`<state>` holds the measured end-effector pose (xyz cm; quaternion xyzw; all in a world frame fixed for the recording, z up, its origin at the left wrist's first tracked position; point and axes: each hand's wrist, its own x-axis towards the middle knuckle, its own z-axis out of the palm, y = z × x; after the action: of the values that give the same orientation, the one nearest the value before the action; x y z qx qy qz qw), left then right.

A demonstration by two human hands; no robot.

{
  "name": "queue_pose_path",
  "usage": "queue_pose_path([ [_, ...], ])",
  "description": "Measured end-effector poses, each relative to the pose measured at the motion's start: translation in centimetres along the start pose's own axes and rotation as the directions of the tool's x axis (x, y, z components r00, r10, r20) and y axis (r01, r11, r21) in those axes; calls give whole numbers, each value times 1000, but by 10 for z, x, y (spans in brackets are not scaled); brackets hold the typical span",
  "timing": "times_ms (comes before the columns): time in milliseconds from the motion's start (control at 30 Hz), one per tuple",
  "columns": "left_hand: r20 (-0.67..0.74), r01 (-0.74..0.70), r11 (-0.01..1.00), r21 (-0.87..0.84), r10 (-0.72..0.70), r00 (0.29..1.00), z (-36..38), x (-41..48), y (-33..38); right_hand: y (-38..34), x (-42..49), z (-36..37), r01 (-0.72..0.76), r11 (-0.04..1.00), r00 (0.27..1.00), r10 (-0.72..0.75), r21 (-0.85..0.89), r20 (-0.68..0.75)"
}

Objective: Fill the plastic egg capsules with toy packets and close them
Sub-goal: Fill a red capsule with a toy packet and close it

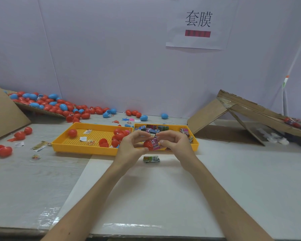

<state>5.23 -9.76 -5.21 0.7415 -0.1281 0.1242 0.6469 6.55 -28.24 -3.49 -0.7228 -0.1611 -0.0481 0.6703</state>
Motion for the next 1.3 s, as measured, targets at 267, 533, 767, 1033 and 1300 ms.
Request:
queue_pose_path([
  [267, -19, -40, 998, 51, 41, 999, 1, 1, 0, 3, 1, -1, 38, 998, 999, -36, -54, 29],
  [533, -19, -38, 997, 63, 39, 999, 1, 1, -1, 5, 3, 0, 94, 983, 996, -95, -155, 0],
  [767, -41, -42, 996, 79, 45, 998, 1, 1, -2, 7, 3, 0, -13, 994, 998, 19, -106, 60],
  [1033, -32, -31, 996, 80, 33, 999, 1, 1, -3, 5, 1, 1, -13, 995, 996, 21, -96, 85],
  [1300, -30, -19, 997, 75, 21, 999, 2, 0, -3, 6, 1, 1, -18, 997, 995, 26, -74, 97],
])
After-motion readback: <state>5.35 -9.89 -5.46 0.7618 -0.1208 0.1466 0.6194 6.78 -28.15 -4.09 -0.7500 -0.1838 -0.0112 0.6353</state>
